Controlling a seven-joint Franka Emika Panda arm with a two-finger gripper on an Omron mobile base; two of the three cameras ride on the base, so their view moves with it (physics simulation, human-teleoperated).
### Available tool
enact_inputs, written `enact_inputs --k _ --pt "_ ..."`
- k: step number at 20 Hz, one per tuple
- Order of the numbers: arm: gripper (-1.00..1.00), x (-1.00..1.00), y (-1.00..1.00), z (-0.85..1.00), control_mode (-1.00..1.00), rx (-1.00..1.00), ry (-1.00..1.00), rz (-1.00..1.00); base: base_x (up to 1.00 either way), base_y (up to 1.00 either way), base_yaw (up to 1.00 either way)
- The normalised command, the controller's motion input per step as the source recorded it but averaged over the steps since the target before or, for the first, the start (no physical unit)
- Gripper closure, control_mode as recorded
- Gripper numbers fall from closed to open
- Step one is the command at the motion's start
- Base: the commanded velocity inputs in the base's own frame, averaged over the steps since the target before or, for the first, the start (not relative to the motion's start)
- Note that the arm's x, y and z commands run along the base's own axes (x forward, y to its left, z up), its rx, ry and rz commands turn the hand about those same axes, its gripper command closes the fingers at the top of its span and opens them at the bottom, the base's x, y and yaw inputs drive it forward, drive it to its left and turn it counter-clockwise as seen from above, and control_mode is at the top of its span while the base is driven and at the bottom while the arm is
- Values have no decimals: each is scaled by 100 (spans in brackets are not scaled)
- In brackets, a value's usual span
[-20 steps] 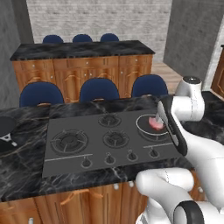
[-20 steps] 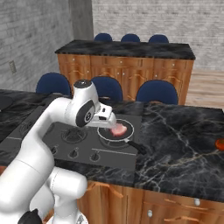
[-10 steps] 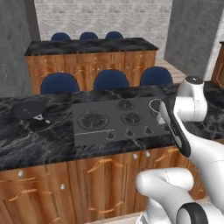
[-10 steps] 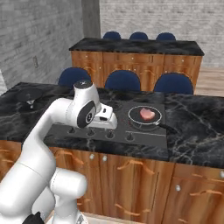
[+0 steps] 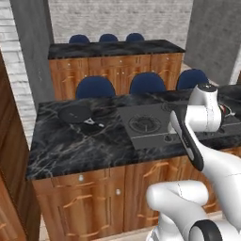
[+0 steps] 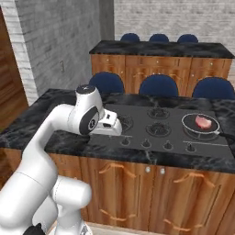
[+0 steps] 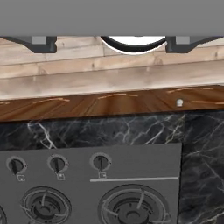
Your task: Place both pans onto different burners. Then place the tomato and the steak on different pans.
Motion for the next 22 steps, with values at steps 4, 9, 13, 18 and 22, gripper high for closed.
enact_inputs --k 4,9,13,18,22 --pt "-100 0 0 0 100 0 0 0 8 69 0" --pt "-100 0 0 0 100 0 0 0 27 32 7" --pt "-100 0 0 0 100 0 0 0 43 54 4" --pt "-100 0 0 0 100 0 0 0 56 59 1" --pt "-100 0 0 0 100 0 0 0 53 42 0"
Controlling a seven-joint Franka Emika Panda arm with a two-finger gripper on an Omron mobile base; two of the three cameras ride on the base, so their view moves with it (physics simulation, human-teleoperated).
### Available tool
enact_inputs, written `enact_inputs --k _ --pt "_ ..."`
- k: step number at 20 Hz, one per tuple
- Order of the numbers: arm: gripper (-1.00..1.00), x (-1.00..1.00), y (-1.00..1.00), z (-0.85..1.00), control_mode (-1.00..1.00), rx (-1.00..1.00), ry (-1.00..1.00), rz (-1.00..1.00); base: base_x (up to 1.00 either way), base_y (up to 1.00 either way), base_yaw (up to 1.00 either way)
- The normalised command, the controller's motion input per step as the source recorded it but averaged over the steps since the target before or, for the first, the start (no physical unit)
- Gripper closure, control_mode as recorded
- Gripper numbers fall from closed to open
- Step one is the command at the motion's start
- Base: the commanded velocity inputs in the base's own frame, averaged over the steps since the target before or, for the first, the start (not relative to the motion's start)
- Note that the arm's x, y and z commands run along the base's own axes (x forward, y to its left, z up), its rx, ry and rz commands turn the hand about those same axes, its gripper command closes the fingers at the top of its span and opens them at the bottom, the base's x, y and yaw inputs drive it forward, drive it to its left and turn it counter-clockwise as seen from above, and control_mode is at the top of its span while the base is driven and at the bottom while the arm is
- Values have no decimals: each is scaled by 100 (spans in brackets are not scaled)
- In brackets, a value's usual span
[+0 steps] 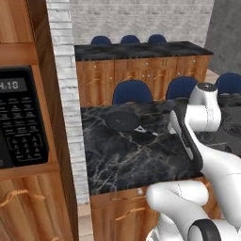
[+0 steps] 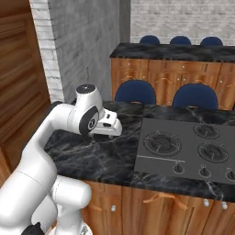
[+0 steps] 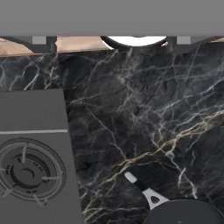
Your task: Place both pans onto different burners. Then place the tomato and the steak on different pans.
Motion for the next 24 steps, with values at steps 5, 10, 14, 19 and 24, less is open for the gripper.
enact_inputs --k 5,10,14,19,24 --pt "-100 0 0 0 100 0 0 0 42 10 0" --pt "-100 0 0 0 100 0 0 0 33 2 0" --pt "-100 0 0 0 100 0 0 0 2 0 1" --pt "-100 0 0 0 100 0 0 0 33 0 1" --pt "-100 0 0 0 -100 0 0 0 11 0 0"
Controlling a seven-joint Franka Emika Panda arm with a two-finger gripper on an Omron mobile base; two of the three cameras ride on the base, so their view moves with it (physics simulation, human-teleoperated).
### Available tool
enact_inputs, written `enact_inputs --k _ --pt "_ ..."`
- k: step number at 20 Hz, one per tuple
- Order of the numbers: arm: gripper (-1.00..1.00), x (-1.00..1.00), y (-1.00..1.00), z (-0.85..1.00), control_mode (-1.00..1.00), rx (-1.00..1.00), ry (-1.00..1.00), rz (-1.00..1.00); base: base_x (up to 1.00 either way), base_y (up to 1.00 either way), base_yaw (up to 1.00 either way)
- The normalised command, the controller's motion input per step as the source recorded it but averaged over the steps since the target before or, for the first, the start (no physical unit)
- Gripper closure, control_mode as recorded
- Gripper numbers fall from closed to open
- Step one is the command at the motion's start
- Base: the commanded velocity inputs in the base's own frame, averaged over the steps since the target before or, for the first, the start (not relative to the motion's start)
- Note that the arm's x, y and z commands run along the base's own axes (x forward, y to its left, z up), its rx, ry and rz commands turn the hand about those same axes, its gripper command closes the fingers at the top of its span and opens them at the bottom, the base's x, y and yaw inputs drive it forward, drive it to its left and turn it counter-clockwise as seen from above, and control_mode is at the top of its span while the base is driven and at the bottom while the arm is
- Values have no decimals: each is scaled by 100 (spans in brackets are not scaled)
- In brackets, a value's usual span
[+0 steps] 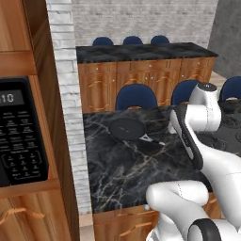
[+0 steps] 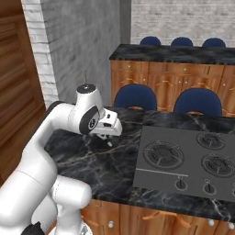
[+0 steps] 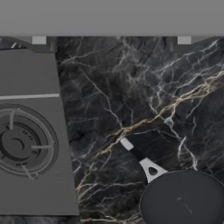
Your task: Place both pans onto different burners. Then place the tomato and the steak on different pans.
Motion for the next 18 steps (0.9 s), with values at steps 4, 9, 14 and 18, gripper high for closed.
enact_inputs --k 4,9,14,18 --pt "-100 44 0 -4 -100 0 0 11 0 0 0" --pt "-100 68 0 -15 -100 0 0 23 0 0 0" --pt "-100 57 10 -32 -100 -4 0 23 0 0 0" --pt "-100 43 31 -33 -100 -13 0 17 0 0 0"
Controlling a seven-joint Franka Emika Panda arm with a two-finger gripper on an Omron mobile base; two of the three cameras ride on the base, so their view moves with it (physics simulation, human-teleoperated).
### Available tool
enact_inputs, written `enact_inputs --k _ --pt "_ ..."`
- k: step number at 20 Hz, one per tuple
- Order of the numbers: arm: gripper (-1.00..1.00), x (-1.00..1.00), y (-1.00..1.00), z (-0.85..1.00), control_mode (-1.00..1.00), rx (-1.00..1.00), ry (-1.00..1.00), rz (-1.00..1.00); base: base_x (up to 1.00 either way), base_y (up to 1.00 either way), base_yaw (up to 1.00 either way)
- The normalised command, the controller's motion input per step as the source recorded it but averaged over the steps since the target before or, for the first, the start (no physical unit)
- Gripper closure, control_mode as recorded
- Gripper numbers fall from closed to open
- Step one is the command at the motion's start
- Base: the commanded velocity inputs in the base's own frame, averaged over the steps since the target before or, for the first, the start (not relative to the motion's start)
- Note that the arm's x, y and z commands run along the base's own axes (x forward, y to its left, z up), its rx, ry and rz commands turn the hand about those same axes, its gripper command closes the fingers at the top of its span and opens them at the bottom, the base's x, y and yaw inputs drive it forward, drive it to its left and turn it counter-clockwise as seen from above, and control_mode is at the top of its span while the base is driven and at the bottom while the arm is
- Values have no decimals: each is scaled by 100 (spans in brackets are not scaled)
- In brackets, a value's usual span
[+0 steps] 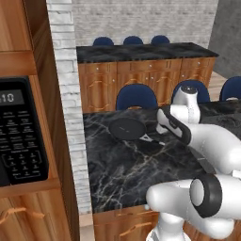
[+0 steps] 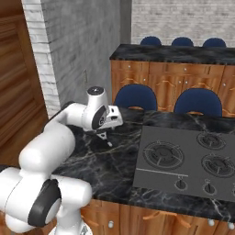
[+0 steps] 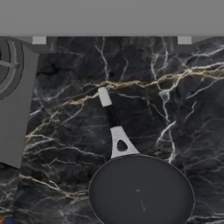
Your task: Place both pans onto different burners. Then place the tomato and the steak on different pans.
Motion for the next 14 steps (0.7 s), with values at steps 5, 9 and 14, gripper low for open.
enact_inputs --k 5,9,14 --pt "-100 42 22 -26 -100 -6 0 11 0 0 0" --pt "-100 27 1 -25 -100 0 1 10 0 0 0" --pt "-100 24 0 -31 -100 0 0 6 0 0 0"
